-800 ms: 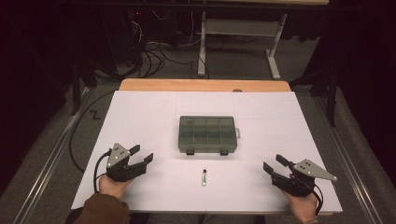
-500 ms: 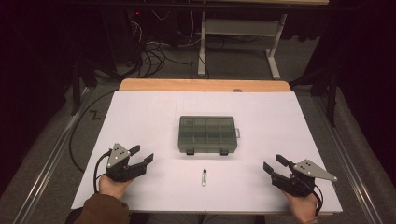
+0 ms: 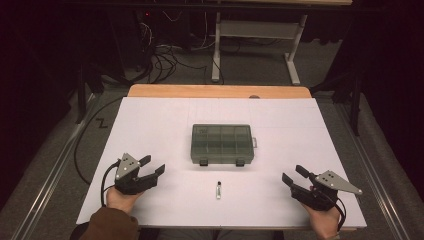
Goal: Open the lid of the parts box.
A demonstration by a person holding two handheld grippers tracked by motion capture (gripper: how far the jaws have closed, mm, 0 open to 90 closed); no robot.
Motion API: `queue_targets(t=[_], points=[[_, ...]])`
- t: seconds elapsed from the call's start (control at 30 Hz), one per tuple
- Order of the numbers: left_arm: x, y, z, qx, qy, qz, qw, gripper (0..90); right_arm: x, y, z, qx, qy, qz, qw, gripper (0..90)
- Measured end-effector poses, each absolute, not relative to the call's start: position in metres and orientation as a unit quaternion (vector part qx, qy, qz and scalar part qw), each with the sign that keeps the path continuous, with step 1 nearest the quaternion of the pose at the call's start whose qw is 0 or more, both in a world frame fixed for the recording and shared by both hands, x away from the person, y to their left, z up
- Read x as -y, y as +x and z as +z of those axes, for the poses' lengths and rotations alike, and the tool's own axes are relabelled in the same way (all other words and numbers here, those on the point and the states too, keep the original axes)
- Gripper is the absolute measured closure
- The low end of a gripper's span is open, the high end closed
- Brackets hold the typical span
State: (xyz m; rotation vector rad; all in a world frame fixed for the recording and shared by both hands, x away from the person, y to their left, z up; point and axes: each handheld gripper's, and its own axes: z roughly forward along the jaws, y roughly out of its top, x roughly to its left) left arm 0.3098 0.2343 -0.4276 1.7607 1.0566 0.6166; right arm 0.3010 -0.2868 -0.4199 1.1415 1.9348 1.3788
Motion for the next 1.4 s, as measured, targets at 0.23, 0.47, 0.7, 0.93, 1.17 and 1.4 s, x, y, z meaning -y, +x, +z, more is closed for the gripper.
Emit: queue_targets(t=[0.23, 0.47, 0.7, 0.93, 1.17, 1.4], points=[[-0.233, 0.311, -0.427, -0.433, 0.720, 0.251, 0.480, 37.2, 0.286, 0.300, -0.418, -0.703, 0.420, 0.510, 0.264, 41.5], [-0.232, 0.312, -0.426, -0.431, 0.721, 0.252, 0.481, 37.2, 0.285, 0.301, -0.418, -0.702, 0.419, 0.512, 0.263, 42.1], [-0.230, 0.315, -0.426, -0.427, 0.723, 0.251, 0.481, 37.4, 0.282, 0.304, -0.418, -0.705, 0.418, 0.513, 0.255, 42.9], [-0.227, 0.317, -0.425, -0.423, 0.725, 0.252, 0.481, 37.5, 0.282, 0.307, -0.418, -0.700, 0.423, 0.518, 0.249, 43.5], [-0.224, 0.321, -0.425, -0.419, 0.727, 0.254, 0.481, 37.7, 0.278, 0.312, -0.418, -0.703, 0.421, 0.517, 0.246, 43.9], [-0.220, 0.324, -0.425, -0.414, 0.731, 0.254, 0.479, 37.8, 0.275, 0.315, -0.419, -0.707, 0.417, 0.516, 0.245, 43.8]])
